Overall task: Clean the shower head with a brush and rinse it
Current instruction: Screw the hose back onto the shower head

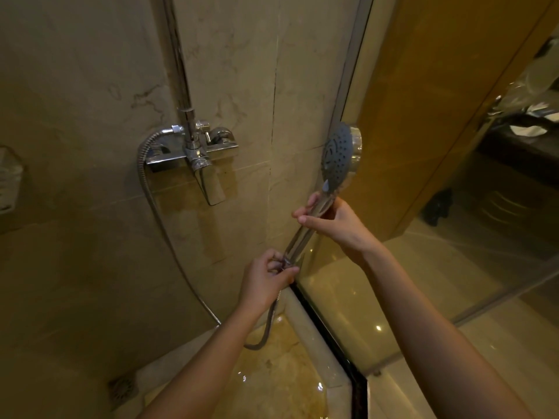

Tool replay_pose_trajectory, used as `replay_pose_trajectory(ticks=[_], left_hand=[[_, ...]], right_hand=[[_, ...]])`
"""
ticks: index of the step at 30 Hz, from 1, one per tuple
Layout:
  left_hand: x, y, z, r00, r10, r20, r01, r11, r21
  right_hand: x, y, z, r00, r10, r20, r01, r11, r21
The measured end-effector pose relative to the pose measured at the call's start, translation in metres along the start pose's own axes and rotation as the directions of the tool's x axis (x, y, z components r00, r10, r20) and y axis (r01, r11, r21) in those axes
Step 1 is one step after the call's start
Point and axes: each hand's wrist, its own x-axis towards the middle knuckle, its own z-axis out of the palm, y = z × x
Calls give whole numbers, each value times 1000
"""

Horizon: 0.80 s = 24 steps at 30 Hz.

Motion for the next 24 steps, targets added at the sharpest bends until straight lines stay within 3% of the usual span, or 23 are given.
replay_pose_trajectory(ticks=[3, 6, 13, 19, 21, 24], left_hand=[[-3, -2, 0, 1000, -5, -21, 5, 1000, -6], [-6, -2, -2, 1000, 8, -24, -8, 1000, -4], [-5, 10, 3, 999, 33, -4, -33, 999, 22], [-2, 17, 4, 997, 34, -75, -32, 999, 28], [1, 20, 2, 996, 31, -86, -29, 999, 26], [1, 23, 1, 996, 17, -91, -15, 1000, 24]], right_hand=[[-4, 1, -10, 979, 92, 179, -105, 993, 61], [-4, 3, -15, 977, 56, 205, -64, 997, 33], [-2, -1, -5, 998, -56, -37, 49, 987, -156], [4, 2, 6, 978, -99, -185, 50, 966, -253], [3, 0, 4, 993, -36, -109, 13, 979, -204], [-4, -12, -5, 987, 75, 144, -86, 994, 73]])
